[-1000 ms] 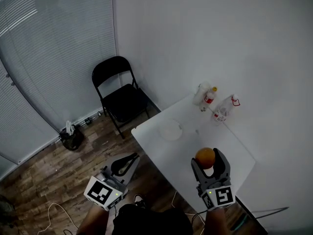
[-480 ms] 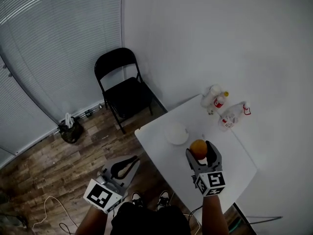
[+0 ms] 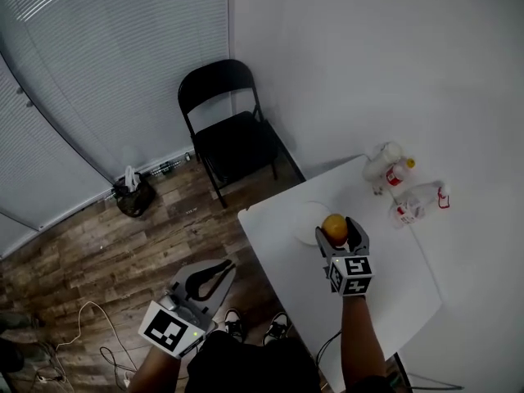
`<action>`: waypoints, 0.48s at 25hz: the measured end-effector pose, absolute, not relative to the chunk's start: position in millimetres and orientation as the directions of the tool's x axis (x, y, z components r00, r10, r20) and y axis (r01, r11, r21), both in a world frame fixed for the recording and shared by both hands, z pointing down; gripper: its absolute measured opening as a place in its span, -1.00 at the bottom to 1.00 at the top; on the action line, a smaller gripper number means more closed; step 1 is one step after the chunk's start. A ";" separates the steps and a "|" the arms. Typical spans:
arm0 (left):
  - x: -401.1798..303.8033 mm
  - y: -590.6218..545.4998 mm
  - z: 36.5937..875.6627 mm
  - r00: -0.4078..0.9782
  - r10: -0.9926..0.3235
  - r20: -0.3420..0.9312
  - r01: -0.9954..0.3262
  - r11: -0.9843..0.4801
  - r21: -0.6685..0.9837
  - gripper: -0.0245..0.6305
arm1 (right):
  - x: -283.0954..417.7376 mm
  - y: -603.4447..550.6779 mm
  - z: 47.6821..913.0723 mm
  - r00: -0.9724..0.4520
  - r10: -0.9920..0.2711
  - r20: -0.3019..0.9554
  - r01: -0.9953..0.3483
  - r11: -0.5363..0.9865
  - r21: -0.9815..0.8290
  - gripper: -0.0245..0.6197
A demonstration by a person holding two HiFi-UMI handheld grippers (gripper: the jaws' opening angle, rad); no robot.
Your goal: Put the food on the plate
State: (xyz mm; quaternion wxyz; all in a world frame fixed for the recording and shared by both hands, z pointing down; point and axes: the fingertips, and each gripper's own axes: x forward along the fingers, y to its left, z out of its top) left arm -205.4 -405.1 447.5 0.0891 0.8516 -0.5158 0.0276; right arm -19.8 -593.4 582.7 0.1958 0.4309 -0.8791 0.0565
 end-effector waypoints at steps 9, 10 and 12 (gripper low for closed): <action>-215.3 -415.1 466.9 0.424 -0.885 0.191 -0.903 -0.396 0.168 -0.79 | -48.3 -654.2 682.9 -0.513 -0.643 0.569 -0.745 0.663 0.077 0.20; -218.0 -415.5 469.5 0.419 -0.886 0.201 -0.905 -0.390 0.168 -0.79 | -49.7 -659.0 693.5 -0.504 -0.632 0.589 -0.744 0.664 0.075 0.20; -223.1 -416.6 473.8 0.407 -0.888 0.215 -0.911 -0.377 0.168 -0.79 | -50.3 -665.5 711.9 -0.482 -0.611 0.627 -0.743 0.665 0.076 0.20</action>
